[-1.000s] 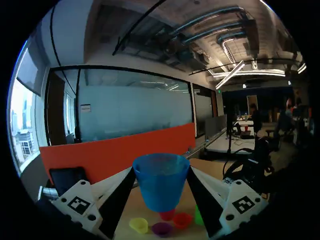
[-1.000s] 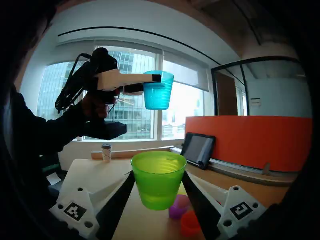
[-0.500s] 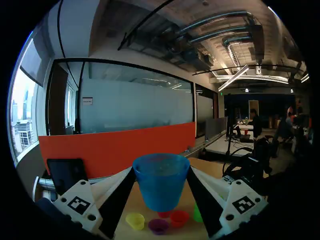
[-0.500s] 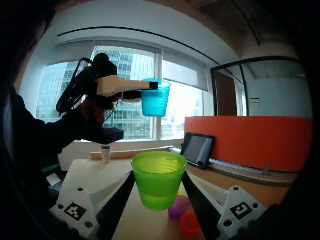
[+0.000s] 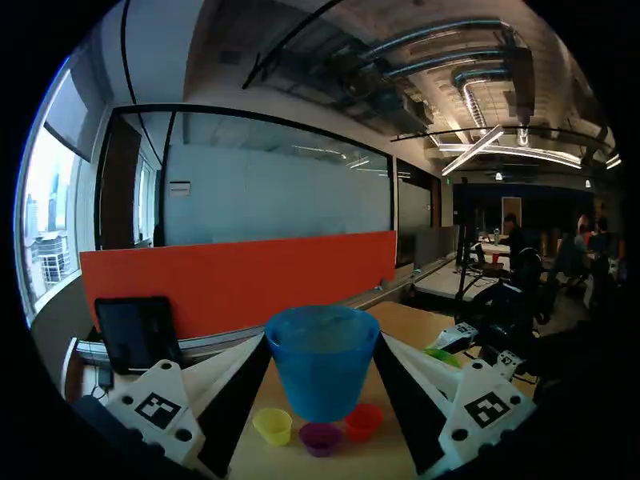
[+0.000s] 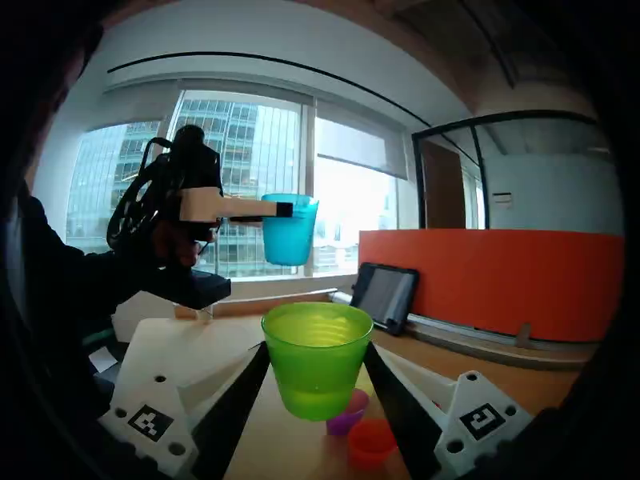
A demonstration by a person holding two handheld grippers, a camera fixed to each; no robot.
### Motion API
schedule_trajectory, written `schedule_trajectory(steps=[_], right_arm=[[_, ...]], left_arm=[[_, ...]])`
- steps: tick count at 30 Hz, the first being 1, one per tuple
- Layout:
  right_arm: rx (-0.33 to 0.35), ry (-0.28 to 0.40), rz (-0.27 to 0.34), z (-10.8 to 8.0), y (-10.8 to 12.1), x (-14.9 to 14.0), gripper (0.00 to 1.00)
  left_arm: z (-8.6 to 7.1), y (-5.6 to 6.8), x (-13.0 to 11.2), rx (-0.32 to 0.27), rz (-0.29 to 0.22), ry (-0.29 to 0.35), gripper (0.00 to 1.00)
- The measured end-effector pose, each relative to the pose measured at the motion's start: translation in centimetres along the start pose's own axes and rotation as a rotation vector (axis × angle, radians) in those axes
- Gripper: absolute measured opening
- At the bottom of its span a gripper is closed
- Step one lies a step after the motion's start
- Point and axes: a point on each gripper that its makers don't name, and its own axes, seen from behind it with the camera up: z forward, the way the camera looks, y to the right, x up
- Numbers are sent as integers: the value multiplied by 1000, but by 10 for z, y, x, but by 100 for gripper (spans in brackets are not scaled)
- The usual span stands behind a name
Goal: Pour water
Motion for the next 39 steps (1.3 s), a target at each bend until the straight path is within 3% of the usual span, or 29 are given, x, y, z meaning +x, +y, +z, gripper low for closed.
schedule_trajectory(steps=[12,26,39], right_arm=[[-27,-16,0,-8,9,2,88],[-92,-89,-2,-27,36,-16,88],[-150,-139,8,-47,62,-27,88]], left_arm=[[-3,-3,-27,3,-3,-25,87],[-3,-4,-82,7,26,-111,87],[-2,-9,-129,9,15,-198,87]])
